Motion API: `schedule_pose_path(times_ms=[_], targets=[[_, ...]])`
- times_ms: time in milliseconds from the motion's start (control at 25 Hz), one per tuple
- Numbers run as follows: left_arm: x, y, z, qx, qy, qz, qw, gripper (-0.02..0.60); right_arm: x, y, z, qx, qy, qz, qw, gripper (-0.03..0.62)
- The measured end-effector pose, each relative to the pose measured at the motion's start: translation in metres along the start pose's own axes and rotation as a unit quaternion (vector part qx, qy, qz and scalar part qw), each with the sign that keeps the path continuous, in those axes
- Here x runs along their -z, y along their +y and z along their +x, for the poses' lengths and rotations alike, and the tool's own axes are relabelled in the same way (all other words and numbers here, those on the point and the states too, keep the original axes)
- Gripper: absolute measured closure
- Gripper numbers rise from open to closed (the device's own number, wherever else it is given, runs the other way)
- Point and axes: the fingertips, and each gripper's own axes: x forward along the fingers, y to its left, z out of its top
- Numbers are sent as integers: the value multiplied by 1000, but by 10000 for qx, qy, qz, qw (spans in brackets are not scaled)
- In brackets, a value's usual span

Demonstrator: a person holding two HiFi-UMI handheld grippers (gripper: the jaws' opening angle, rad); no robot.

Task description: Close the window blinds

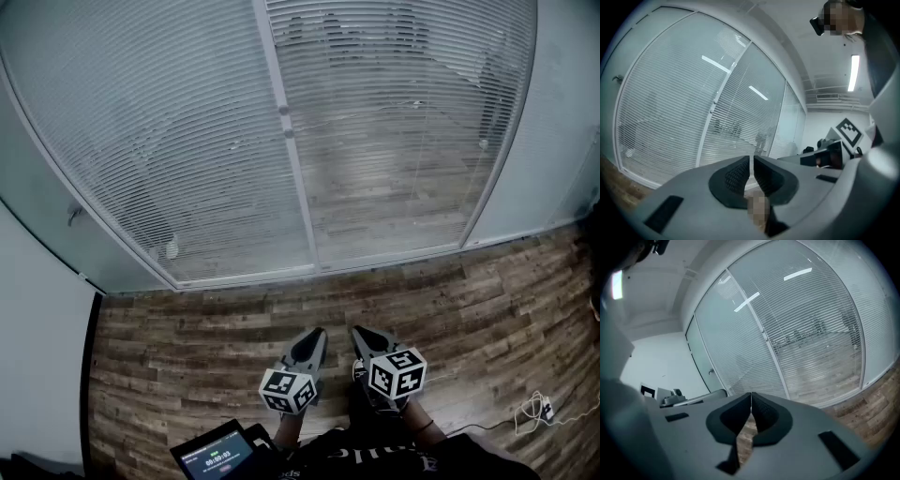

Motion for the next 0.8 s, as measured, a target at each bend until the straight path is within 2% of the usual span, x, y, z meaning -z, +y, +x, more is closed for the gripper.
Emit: schedule_pose_path(times_ms=[160,440,600,800], targets=[[-21,28,69,-96,-70,-52,9999,557,-45,-52,46,-20,70,-79,9999,577],[-72,82,186,-370,-358,14,9987,557,-129,-118,132,-404,24,-337,9986,576],[-90,101,225,-503,-360,83,9981,557,-155,-147,161,-497,-26,-228,9985,576],[-97,135,251,-575,-41,216,9981,557,-166,-172,200,-481,126,20,9988,576]])
